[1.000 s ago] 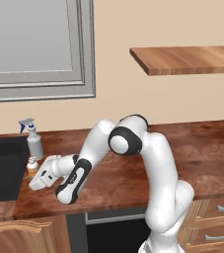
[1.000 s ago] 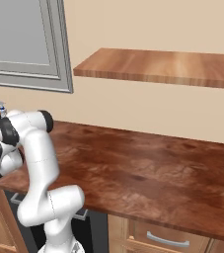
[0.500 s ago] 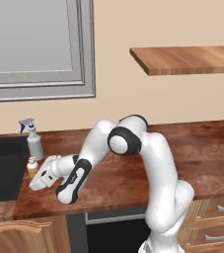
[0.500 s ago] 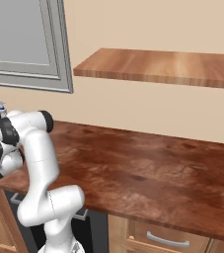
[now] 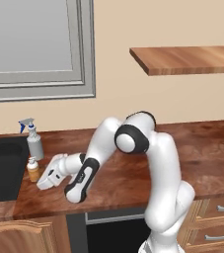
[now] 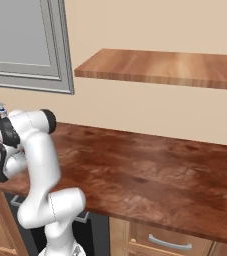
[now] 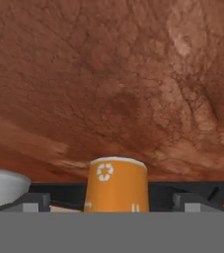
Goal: Locate and retrieve the soap dispenser and spray from the cabinet. Place them next to the sink.
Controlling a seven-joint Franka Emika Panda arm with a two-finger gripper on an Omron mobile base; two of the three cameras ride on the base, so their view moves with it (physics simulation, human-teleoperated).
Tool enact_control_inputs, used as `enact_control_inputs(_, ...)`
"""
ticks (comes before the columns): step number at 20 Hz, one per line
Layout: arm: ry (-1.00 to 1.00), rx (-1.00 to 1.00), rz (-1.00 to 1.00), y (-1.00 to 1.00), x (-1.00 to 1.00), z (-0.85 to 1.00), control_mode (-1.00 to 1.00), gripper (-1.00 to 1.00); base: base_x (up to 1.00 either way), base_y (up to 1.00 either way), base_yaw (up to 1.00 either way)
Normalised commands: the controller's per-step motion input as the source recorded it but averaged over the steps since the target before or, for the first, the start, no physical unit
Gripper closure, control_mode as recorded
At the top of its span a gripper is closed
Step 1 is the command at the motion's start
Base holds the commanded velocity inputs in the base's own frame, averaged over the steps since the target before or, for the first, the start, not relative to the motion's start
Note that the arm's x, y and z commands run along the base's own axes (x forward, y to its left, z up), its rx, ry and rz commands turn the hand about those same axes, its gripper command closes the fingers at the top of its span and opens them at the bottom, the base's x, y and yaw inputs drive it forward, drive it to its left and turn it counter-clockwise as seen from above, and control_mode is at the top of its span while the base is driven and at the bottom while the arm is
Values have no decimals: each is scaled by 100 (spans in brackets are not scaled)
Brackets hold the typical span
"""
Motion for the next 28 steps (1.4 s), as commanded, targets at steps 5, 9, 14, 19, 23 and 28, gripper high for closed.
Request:
enact_control_inputs(5, -1, 0, 2, -40, -17, 13, -100, -100, 0, 0, 0)
enact_control_inputs(9, 0, 0, 0, -42, -18, 24, -100, -100, 0, 0, 0)
enact_control_inputs(14, 0, 0, 0, -37, -25, 34, -100, -100, 0, 0, 0)
enact_control_inputs(19, -5, 0, -4, -15, -40, 29, -100, -100, 0, 0, 0)
enact_control_inputs(23, -16, 0, -7, -24, -44, 25, -100, -100, 0, 0, 0)
enact_control_inputs(28, -12, -2, -9, -21, -22, 35, -100, -100, 0, 0, 0)
